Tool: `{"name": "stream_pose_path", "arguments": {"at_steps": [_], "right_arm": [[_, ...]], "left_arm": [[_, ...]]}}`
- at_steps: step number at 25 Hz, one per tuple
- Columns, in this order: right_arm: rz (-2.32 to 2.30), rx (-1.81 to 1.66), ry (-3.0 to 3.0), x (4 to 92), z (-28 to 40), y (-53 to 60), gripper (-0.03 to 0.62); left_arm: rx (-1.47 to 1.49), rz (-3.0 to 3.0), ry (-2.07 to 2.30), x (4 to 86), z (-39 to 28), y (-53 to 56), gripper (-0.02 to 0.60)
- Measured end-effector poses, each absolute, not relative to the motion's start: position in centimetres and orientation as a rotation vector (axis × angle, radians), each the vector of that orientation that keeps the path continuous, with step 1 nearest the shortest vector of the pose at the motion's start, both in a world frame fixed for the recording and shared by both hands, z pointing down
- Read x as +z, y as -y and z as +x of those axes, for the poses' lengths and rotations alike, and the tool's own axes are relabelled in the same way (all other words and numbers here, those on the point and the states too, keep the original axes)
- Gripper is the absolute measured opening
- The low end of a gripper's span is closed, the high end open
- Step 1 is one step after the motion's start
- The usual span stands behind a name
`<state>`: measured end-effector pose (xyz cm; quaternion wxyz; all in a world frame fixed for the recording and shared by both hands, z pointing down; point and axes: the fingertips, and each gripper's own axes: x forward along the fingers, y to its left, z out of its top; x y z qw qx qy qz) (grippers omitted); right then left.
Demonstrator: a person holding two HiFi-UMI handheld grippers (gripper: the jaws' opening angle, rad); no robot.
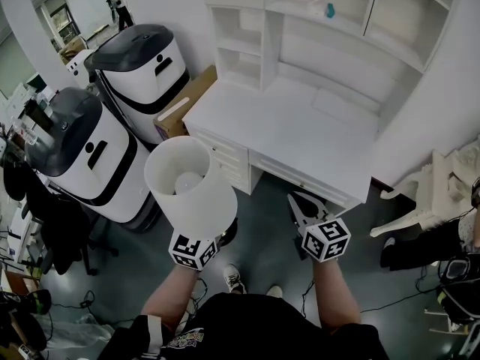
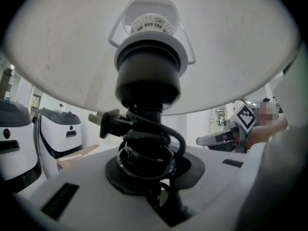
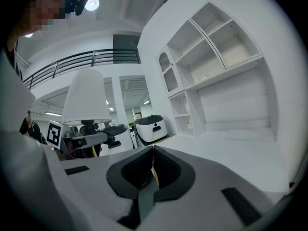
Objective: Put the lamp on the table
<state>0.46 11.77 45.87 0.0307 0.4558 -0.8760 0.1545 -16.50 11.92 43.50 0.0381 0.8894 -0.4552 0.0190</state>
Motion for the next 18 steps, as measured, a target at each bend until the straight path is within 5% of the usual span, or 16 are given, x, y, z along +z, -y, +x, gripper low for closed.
{"name": "stream_pose_path", "arguments": {"at_steps": [18], "right_arm": [[1.567, 0.486, 2.621, 46.5, -4.4, -6.9, 0.026]], "left_arm": [[0.049, 2.804, 1.230, 44.4, -20.9, -5.4, 0.083]]}}
